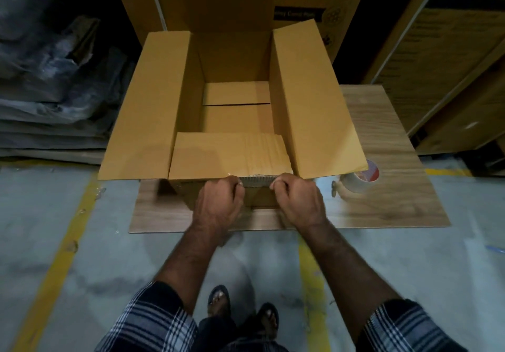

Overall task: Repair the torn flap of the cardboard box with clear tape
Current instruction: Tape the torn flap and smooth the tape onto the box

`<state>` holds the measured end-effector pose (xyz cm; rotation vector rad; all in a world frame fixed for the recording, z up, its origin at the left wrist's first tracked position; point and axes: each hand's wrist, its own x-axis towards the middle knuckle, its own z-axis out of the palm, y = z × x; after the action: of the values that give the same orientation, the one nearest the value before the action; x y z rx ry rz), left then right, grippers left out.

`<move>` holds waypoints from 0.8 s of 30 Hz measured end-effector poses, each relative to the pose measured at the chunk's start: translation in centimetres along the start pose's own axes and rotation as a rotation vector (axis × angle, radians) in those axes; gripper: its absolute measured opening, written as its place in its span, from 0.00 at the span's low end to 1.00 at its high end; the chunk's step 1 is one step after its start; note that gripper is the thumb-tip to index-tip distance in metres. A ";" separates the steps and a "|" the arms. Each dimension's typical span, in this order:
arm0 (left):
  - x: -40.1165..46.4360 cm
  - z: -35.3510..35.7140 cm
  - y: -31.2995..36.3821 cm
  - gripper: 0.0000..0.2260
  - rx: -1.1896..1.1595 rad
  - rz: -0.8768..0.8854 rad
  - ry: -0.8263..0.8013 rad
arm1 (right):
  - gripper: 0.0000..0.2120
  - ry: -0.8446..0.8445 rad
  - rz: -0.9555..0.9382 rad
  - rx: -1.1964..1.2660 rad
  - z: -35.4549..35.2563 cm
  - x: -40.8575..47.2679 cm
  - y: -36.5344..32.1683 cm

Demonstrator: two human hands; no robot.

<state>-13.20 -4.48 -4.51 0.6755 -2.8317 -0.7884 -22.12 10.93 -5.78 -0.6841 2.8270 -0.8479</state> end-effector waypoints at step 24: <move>0.2 2.1 1.4 0.17 0.065 0.025 -0.056 | 0.16 -0.130 -0.112 -0.292 0.1 0.1 -2.1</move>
<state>-14.42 -2.54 -5.62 0.6345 -2.9216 -0.7250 -21.38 9.24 -4.76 -0.9048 2.8417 -0.3875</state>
